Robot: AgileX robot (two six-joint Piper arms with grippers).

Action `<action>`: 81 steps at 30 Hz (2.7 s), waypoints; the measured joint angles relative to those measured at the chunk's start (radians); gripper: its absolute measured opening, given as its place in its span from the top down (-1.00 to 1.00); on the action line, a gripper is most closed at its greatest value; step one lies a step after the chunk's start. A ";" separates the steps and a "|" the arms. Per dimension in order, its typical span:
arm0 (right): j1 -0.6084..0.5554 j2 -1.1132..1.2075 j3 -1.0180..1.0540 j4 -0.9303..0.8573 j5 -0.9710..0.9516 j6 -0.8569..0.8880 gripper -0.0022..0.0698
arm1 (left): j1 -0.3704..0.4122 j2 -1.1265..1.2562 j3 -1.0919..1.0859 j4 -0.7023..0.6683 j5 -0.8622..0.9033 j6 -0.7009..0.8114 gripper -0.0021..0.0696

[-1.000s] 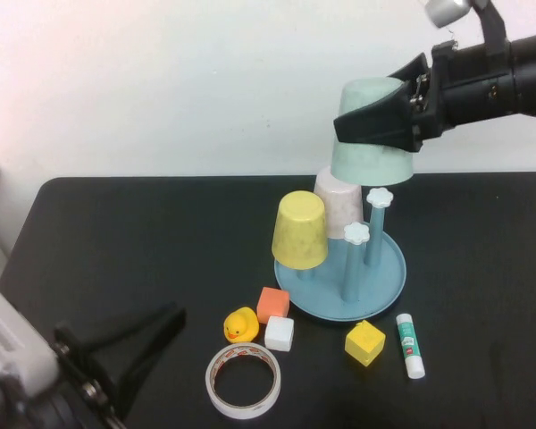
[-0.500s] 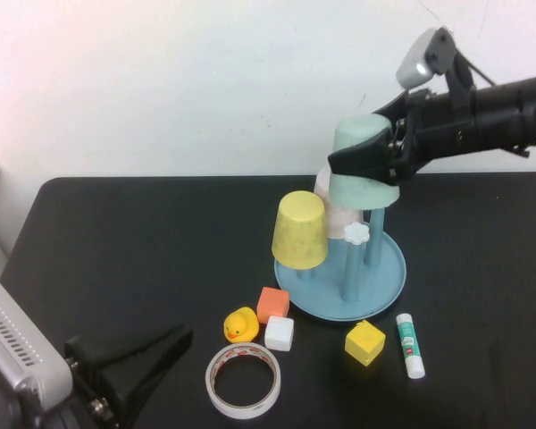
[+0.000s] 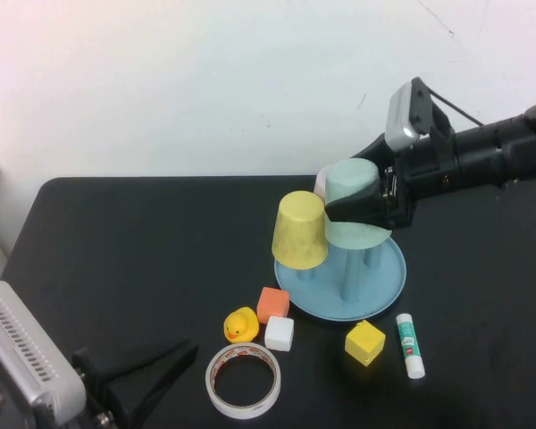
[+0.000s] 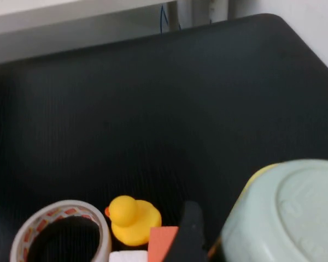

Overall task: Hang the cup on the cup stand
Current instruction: Place the cup on the cup holder

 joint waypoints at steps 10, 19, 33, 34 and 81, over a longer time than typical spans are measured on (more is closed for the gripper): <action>0.000 0.061 -0.002 -0.002 -0.044 -0.048 -0.77 | 0.000 0.000 0.000 0.006 0.022 0.004 0.94; 0.000 0.070 -0.002 -0.046 -0.062 0.031 -0.85 | 0.000 0.000 0.000 0.009 0.075 0.004 0.94; -0.018 -0.138 -0.002 -0.445 0.031 0.457 -0.54 | 0.000 -0.208 0.000 0.082 0.313 -0.087 0.94; -0.023 -0.162 -0.002 -0.454 0.049 0.473 -0.54 | 0.008 -0.250 0.000 0.121 0.340 -0.125 0.94; -0.033 -0.356 0.299 -0.049 -0.239 0.088 -0.54 | 0.116 -0.631 0.000 0.756 0.833 -0.687 0.95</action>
